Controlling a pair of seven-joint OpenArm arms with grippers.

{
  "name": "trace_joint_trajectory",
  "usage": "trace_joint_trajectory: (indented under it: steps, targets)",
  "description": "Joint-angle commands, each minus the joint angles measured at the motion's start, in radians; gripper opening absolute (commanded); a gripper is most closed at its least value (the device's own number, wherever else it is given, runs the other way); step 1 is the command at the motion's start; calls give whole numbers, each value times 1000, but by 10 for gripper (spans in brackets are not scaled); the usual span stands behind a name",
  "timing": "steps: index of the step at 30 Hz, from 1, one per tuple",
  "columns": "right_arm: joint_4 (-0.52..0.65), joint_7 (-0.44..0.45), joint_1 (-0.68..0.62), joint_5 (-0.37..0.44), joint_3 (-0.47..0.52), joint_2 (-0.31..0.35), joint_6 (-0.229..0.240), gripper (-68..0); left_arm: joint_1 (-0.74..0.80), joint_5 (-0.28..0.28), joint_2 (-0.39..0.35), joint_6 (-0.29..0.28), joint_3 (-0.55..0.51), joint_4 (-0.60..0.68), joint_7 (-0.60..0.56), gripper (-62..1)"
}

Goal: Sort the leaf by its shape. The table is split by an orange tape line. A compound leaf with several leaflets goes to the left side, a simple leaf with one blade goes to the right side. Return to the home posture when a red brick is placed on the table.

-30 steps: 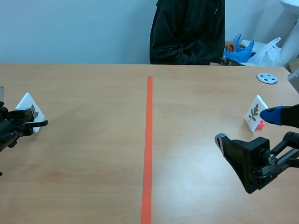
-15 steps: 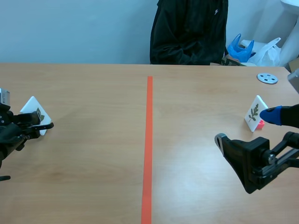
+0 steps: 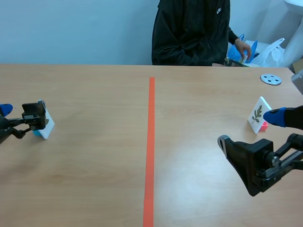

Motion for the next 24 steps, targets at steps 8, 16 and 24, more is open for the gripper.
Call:
trace_joint_trajectory:
  steps: [8,16,24]
  targets:
    - [0,16,12,8,10,5,0,4,166,3,-97,-123,-105,356,108,14]
    - [0,16,12,8,10,5,0,4,422,79,-117,-228,-199,733,241,14]
    - [0,16,12,19,11,5,1,4,687,169,-104,-200,-215,1060,269,14]
